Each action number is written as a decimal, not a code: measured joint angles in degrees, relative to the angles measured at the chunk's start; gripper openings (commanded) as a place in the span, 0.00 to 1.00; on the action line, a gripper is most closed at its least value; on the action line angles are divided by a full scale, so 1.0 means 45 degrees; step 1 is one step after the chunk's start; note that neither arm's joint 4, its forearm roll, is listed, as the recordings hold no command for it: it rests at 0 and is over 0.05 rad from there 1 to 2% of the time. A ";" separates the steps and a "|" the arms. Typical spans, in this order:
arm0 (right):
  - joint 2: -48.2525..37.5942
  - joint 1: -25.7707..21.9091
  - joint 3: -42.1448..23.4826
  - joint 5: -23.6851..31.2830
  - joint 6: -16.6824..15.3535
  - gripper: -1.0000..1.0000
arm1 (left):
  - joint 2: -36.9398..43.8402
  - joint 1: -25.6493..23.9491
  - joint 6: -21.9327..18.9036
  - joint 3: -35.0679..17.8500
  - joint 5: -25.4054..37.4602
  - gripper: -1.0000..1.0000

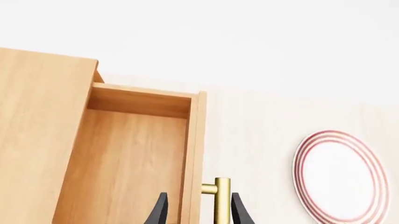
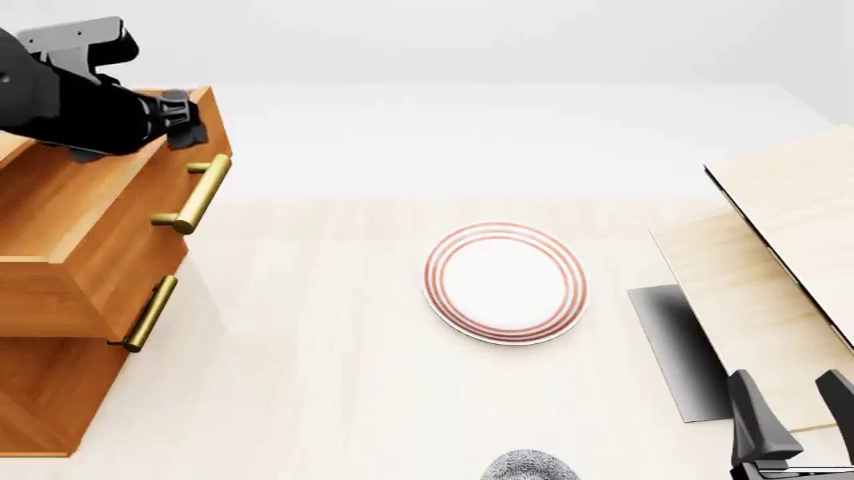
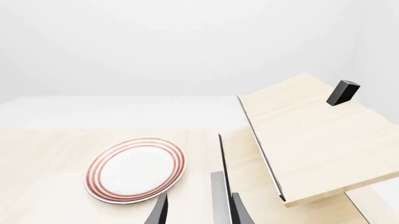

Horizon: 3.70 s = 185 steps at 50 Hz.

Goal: Open the top drawer of the cabinet and put the bowl in it.

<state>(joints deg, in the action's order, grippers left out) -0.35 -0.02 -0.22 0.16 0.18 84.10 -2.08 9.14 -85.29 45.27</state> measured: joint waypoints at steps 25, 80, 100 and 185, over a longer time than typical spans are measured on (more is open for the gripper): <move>0.0000 0.0000 0.0000 0.0000 -0.0001 1.00 | 0.0199 -0.0317 -0.0168 0.0643 -0.0248 1.00; 0.0000 -0.0001 0.0000 0.0000 0.0000 1.00 | 0.1188 -0.2917 0.0642 -0.0258 0.0109 1.00; 0.0001 0.0000 0.0000 0.0000 0.0000 1.00 | 0.1318 -0.3305 0.1454 -0.0434 0.0300 1.00; 0.0000 0.0000 0.0000 0.0000 -0.0001 1.00 | -0.1765 -0.4962 -0.3381 -0.0228 0.2113 1.00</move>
<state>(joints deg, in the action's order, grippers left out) -0.35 -0.02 -0.22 0.16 0.18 76.16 -24.41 -6.08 -86.31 54.78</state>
